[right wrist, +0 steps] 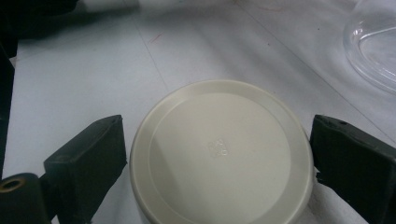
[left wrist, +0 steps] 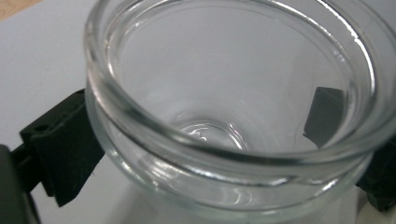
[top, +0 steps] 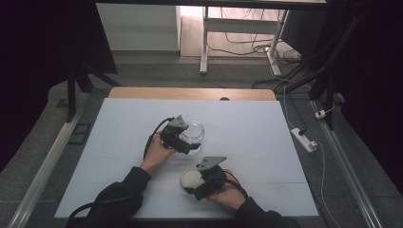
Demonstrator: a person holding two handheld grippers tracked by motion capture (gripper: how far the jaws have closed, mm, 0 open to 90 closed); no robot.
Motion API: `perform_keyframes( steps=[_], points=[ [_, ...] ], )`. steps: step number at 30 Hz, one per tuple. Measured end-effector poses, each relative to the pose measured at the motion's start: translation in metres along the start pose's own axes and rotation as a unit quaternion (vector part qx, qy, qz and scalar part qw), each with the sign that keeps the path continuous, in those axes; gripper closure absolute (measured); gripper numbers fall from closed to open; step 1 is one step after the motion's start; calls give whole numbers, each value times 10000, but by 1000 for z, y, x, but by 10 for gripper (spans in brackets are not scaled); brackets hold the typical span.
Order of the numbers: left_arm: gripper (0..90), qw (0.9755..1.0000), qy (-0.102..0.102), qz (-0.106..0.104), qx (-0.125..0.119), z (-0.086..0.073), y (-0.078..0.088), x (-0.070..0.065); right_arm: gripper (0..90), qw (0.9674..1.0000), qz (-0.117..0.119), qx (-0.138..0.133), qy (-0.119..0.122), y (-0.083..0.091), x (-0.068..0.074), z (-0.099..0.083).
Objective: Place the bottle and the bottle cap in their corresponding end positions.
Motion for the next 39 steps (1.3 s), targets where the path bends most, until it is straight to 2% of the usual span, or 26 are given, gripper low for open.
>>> perform_keyframes(
  steps=[4,9,21,23,27,39],
  points=[
    [0,10000,-24,56,-30,0,2,0,31,10000,-23,11,93,0,1,0],
    [0,10000,-21,55,-68,0,6,-1,27,10000,-26,-6,81,1,2,0],
    [0,9999,28,79,-101,-5,19,-3,23,9996,-15,-291,-1,12,1,2],
    [0,10000,34,35,-69,-5,22,-4,23,9995,9,-310,-32,14,1,3],
    [0,10000,-22,87,19,-6,25,-6,23,9993,48,-369,-79,18,1,3],
    [0,9999,34,89,116,-15,39,-15,1,9987,30,-470,-196,28,1,4]
  ],
)
Point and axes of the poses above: each handheld gripper's, and its own axes: y roughly backward along the jaws, z roughly out of its top, x roughly to its left, the point moved 1 cm from there along -y, roughly forward along the jaws, and after that the axes turned 3 degrees about x, right-handed, at the moved point
